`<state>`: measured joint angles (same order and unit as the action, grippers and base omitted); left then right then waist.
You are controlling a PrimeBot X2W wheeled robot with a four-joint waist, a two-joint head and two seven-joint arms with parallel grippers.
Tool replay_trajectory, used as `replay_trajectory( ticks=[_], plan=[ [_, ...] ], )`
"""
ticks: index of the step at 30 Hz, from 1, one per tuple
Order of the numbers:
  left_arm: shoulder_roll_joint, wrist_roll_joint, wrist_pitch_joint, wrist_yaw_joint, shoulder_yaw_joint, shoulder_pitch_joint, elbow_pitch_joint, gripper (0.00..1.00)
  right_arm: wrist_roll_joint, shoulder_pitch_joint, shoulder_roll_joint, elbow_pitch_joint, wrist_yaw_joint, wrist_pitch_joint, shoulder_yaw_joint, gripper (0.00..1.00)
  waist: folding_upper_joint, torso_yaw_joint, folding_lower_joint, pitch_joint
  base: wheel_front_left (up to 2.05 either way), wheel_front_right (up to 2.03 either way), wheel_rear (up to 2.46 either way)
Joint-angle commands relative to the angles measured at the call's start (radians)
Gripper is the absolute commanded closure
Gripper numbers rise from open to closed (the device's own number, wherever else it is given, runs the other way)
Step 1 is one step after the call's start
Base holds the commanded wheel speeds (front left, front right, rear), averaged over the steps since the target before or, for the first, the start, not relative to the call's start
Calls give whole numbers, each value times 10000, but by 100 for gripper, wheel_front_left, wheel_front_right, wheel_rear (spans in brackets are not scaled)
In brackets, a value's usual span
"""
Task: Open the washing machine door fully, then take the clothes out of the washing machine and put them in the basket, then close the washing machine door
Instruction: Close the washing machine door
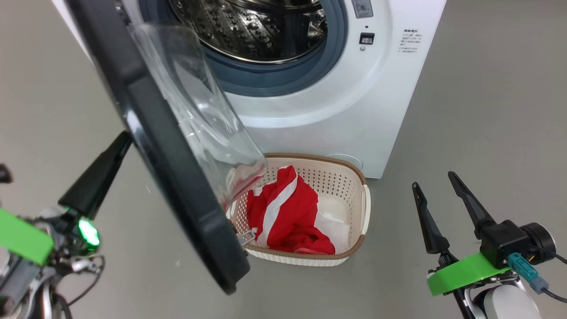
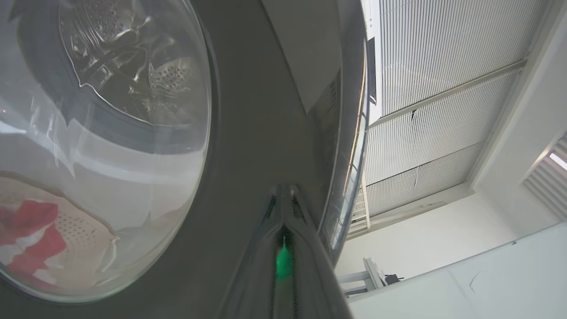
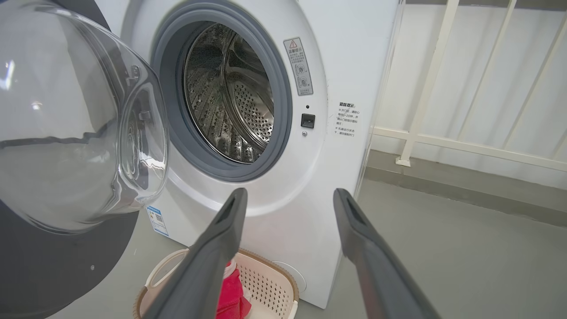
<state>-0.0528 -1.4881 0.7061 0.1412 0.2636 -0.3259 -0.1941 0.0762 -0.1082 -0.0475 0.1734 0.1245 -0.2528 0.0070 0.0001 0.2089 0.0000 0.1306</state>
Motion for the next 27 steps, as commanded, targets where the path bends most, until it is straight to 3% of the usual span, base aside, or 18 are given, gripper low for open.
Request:
replay_trajectory(
  ticks=[1, 3, 4, 5, 6, 7, 10, 14, 21, 27],
  plan=[
    [-569, 592, -135, -794, 187, 220, -313, 100, 105, -409, -27, -246, 62, -89, 201, 0, -1, -25, 0, 28, 0, 0, 0],
    [-739, 1237, -408, -1550, 15, 449, -244, 59, 109, -408, -27, -227, 62, -89, 187, 0, -1, -30, 0, 19, 0, 0, 0],
    [-739, 1237, -408, -1550, 15, 449, -244, 59, 109, -408, -27, -227, 62, -89, 187, 0, -1, -30, 0, 19, 0, 0, 0],
    [-820, 1592, -598, -1849, -40, 533, -207, 44, 111, -408, -27, -220, 62, -89, 182, 0, -1, -37, 0, 6, 0, 0, 0],
    [-891, 1939, -818, -2095, -77, 599, -187, 7, 117, -413, -27, -218, 62, -89, 183, 0, -1, -48, 0, -3, 0, 0, 0],
    [-995, 2354, -1076, -2271, -100, 667, -160, 0, 124, -422, -27, -221, 62, -89, 189, 0, -1, -61, 0, -6, 0, 0, 0],
    [-1262, 3404, -1900, -2604, -264, 812, -179, 0, 143, -451, -27, -249, 62, -89, 208, 0, -1, -93, 0, 1, 0, 0, 0],
    [-1724, 4398, -3244, -2709, -815, 1000, -450, 0, 191, -447, -27, -279, 62, -89, 195, 0, -1, -145, 0, 31, 0, 0, 0],
    [-3957, 6605, -7140, -2716, -3007, 1856, -381, 0, 392, -487, -27, -285, 62, -89, 217, 0, -1, -361, 0, 72, 0, 0, 0],
    [-4923, 8064, -9286, -2717, -3918, 2232, 559, 0, 445, -523, -27, -316, 62, -89, 220, 0, -1, -540, 0, 125, 0, 0, 0]
  ],
)
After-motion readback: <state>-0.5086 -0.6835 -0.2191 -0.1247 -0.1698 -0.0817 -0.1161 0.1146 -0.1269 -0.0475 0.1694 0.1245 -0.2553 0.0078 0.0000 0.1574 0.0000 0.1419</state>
